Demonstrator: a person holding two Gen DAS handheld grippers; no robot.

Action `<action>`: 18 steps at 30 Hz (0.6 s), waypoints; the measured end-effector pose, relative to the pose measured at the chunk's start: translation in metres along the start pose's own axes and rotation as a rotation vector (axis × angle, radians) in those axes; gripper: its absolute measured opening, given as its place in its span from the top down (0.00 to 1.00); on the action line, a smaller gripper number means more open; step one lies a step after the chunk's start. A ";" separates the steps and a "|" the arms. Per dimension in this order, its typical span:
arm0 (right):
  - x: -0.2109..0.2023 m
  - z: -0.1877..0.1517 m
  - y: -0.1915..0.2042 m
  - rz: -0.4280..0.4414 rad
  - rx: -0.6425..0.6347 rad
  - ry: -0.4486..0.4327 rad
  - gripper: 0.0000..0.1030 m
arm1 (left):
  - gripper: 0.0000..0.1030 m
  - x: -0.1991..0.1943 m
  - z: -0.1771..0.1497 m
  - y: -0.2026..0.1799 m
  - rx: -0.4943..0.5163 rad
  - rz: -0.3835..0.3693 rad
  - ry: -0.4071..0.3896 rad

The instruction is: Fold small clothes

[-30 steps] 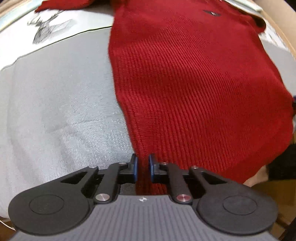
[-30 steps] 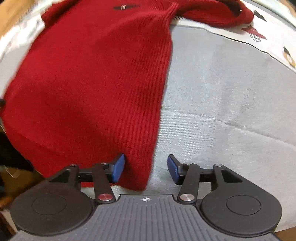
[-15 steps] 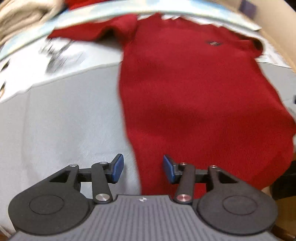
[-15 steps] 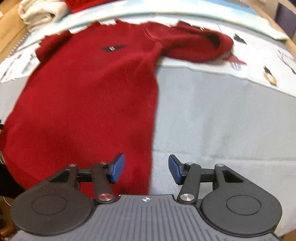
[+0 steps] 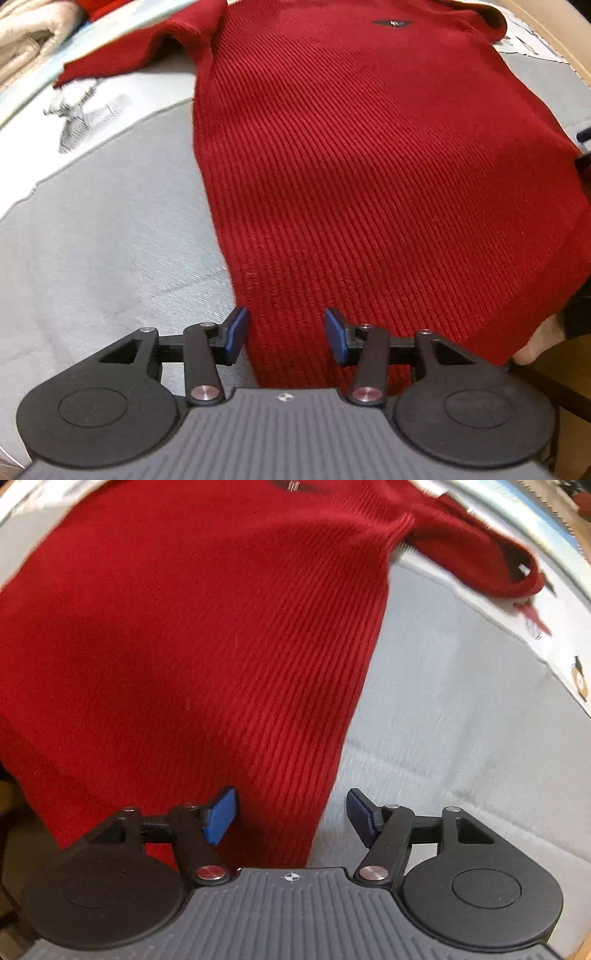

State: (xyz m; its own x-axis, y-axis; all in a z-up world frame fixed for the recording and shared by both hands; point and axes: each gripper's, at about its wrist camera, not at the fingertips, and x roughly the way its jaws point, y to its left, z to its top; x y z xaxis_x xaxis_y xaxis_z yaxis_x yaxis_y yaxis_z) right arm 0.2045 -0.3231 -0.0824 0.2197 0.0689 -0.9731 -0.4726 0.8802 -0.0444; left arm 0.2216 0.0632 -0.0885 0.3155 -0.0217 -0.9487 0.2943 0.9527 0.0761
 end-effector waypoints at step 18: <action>-0.102 0.035 -0.037 0.025 0.394 -0.646 0.36 | 0.16 -0.129 0.032 -0.020 -0.182 0.107 -0.341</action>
State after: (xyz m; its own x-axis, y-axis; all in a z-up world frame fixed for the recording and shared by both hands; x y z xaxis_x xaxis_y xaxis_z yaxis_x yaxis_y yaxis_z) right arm 0.2295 -0.3464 0.0261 0.7265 0.2455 -0.6418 -0.1704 0.9692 0.1779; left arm 0.2038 0.0373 0.0424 0.6258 0.0100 -0.7800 0.0886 0.9925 0.0838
